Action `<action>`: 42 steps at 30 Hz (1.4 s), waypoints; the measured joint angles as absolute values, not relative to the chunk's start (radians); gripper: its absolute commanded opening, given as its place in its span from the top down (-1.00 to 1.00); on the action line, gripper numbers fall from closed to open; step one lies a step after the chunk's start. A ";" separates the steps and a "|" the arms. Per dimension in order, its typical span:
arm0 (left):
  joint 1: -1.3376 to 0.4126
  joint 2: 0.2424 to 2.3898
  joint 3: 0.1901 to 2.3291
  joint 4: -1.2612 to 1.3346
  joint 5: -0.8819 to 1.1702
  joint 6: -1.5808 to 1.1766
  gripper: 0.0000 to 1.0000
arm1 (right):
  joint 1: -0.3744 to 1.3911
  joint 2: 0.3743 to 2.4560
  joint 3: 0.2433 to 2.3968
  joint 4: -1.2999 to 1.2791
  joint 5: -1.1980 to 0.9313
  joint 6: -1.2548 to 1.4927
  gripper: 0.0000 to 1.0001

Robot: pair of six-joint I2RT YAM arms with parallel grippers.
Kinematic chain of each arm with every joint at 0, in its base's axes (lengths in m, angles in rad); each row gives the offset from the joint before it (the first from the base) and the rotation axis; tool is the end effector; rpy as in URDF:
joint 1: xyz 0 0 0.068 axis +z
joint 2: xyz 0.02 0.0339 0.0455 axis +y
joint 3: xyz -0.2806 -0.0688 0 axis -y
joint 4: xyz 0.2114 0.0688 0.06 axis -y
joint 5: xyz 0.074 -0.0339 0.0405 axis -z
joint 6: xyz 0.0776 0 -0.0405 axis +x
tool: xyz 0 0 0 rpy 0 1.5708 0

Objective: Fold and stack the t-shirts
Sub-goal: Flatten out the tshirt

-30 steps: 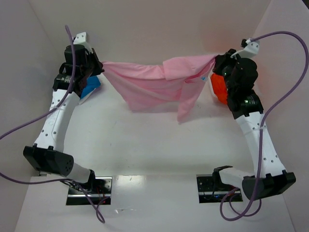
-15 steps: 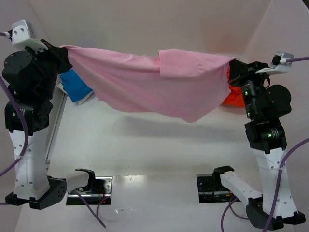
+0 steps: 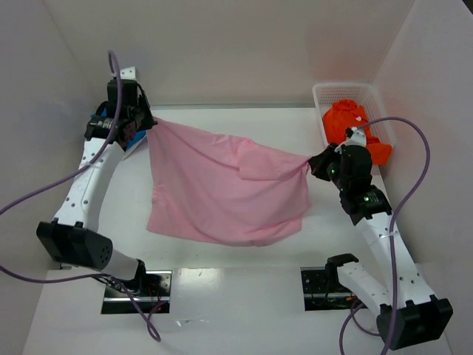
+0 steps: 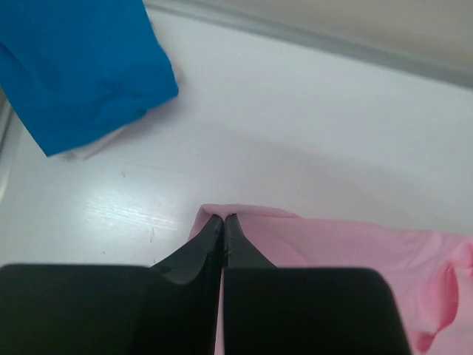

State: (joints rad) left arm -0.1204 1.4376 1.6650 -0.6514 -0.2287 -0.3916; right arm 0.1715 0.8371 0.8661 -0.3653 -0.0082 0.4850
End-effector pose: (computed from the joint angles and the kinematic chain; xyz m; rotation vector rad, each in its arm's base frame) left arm 0.3114 -0.0199 0.4362 -0.4130 1.9411 -0.1037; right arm 0.1820 0.0322 0.3380 0.2962 1.9100 0.4498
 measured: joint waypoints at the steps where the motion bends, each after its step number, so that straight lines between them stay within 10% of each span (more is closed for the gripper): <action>1: -0.120 1.459 1.641 -0.651 -0.223 -0.392 0.99 | 0.171 0.855 0.857 -0.367 -0.008 0.492 0.98; 21: -0.085 1.921 1.600 -0.433 -0.125 -0.395 0.99 | 0.136 1.439 0.919 -0.222 0.075 0.535 0.80; 29: -0.056 2.036 1.667 -0.402 -0.047 -0.387 0.99 | 0.123 1.578 1.024 -0.189 0.062 0.529 -0.57; 42: -0.057 2.063 1.704 -0.372 0.030 -0.339 0.97 | 0.132 1.518 1.080 -0.188 -0.128 0.537 -0.37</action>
